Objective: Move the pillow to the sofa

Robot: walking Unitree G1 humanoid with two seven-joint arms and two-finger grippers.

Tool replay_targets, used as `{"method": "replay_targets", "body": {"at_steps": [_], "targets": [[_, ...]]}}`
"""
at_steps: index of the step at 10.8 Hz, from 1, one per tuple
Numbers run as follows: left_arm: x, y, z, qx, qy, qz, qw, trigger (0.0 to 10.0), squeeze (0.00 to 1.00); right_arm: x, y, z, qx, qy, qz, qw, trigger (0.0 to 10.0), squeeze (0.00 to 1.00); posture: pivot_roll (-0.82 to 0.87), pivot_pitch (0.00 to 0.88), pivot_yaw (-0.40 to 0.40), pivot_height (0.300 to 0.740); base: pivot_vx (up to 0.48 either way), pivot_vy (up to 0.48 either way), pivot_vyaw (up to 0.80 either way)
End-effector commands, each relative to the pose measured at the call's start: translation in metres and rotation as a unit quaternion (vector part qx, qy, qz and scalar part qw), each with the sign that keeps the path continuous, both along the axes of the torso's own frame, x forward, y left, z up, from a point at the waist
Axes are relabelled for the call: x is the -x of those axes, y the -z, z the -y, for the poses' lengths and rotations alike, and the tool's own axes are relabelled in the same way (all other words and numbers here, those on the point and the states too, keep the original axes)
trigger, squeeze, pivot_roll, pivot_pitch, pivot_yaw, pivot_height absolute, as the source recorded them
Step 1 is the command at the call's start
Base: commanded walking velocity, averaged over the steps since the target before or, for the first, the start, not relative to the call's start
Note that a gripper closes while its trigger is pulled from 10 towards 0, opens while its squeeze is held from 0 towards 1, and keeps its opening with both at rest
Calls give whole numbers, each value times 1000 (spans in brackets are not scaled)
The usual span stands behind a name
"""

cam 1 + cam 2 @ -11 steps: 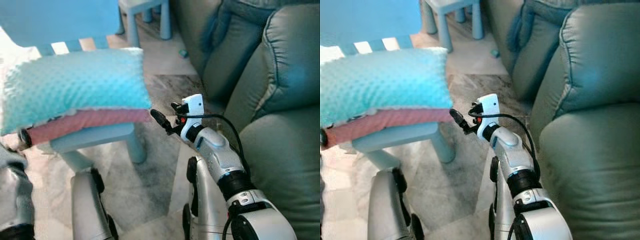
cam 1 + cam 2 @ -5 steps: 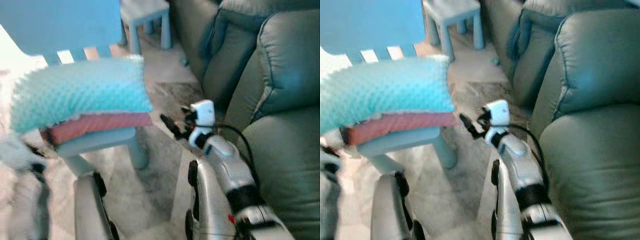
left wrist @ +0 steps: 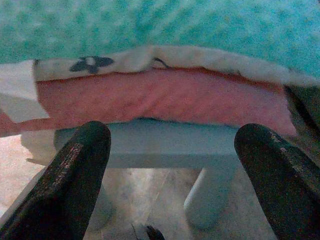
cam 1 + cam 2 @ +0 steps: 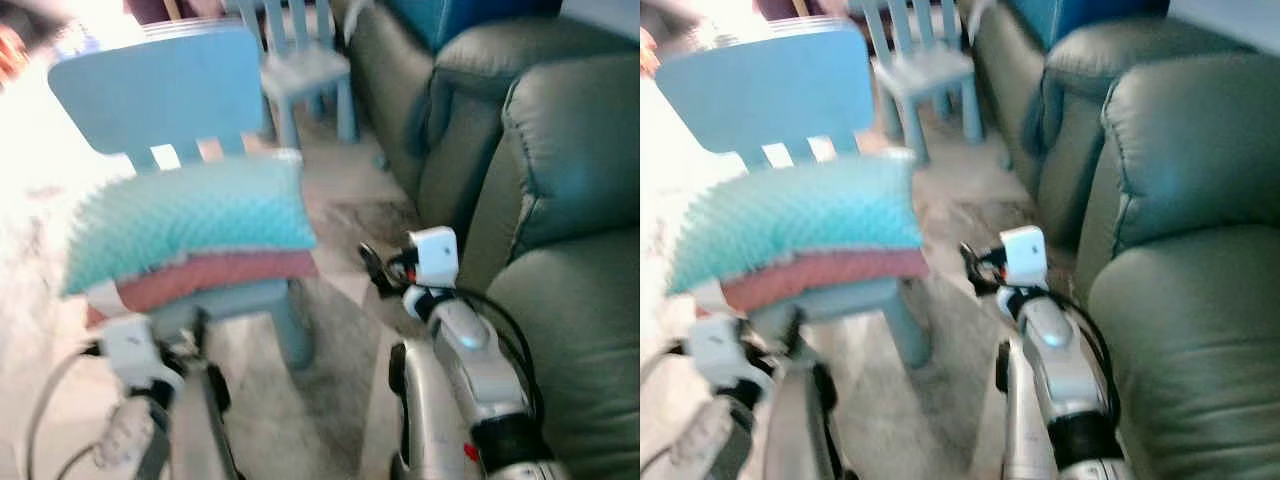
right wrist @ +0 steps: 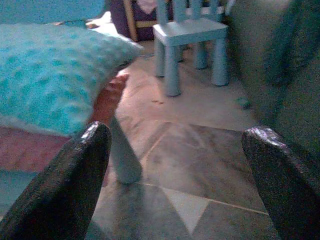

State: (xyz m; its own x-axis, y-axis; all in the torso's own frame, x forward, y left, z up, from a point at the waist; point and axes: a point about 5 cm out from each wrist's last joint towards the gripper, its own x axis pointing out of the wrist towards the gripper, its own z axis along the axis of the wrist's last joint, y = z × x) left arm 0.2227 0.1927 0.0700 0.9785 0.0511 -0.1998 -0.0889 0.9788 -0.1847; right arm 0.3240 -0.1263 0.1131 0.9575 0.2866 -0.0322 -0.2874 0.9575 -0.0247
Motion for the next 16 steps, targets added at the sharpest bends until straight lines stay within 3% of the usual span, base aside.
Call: {"method": "replay_targets", "body": {"at_steps": [1, 4, 9, 16], "targets": [[6, 5, 1, -2, 28, -18, 999, 10000, 0, 3, -1, 8, 15, 30, 9, 999, 10000, 0, -135, 0, 105, 418, 0, 0, 0], [-2, 4, -3, 2, 24, -12, 1000, 10000, 0, -4, -1, 8, 18, 52, 7, 998, 10000, 0, -130, 0, 90, 418, 0, 0, 0], [-7, 2, -14, -2, -18, 11, 1000, 10000, 0, -24, -20, 1, -2, 26, 22, 999, 10000, 0, -109, 0, 34, 418, 0, 0, 0], [-14, 3, -10, -8, -16, 17, 1000, 10000, 0, -29, -23, 2, -11, 29, 27, 999, 10000, 0, -123, 0, 36, 553, 0, 0, 0]]}}
